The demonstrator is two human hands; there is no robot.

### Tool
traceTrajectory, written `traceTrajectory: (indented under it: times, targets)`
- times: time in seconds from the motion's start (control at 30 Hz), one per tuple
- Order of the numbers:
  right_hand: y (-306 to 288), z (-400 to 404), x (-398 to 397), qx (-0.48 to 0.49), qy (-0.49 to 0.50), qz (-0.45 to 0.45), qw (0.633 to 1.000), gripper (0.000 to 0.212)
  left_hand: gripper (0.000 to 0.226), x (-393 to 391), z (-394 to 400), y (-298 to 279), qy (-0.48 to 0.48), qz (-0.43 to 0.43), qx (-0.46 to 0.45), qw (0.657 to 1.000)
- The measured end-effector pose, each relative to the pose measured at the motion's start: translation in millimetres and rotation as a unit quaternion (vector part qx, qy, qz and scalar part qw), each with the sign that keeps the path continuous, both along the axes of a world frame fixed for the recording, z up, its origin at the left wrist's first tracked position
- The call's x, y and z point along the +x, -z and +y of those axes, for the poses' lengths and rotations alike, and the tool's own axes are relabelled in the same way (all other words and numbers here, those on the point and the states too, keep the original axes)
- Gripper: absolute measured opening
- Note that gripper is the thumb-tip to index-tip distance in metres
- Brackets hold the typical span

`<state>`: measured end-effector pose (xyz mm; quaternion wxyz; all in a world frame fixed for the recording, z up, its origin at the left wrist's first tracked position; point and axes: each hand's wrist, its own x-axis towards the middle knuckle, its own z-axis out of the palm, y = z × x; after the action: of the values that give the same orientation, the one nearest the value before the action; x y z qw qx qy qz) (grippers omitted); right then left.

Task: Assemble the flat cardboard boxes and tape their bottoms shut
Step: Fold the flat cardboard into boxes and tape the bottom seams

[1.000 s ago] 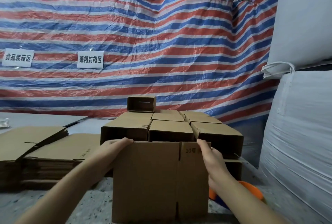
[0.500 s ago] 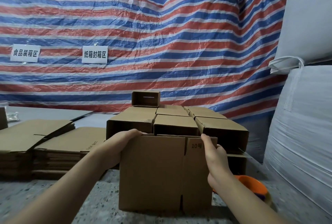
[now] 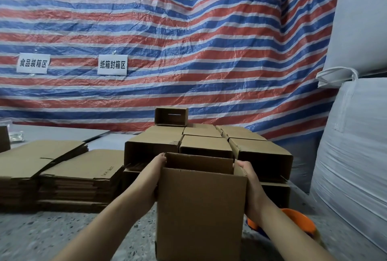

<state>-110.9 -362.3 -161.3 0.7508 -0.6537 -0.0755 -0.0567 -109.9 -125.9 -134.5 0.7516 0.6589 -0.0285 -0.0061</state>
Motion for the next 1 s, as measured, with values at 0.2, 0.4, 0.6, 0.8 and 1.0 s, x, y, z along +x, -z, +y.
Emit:
traceTrajectory:
  times: [0.2,0.4,0.6,0.8,1.0]
  targets:
    - [5,8,-3,-0.009,0.041,0.032,0.999,0.077,0.058,1,6,17,0.004,-0.006,-0.064,0.998]
    - [7,2,8,0.082,0.01,0.056,0.995,0.081,0.055,2,-4,20,0.012,-0.029,-0.065,0.997]
    - [33,4,14,0.165,0.058,0.1,0.979,0.065,0.038,1,-8,36,0.003,-0.018,-0.067,0.998]
    - [35,4,16,0.181,0.061,0.068,0.979,0.068,0.038,2,-10,38,-0.012,-0.031,-0.056,0.998]
    - [37,6,6,0.17,0.059,0.025,0.983,0.066,0.029,1,-14,40,0.003,-0.029,-0.111,0.993]
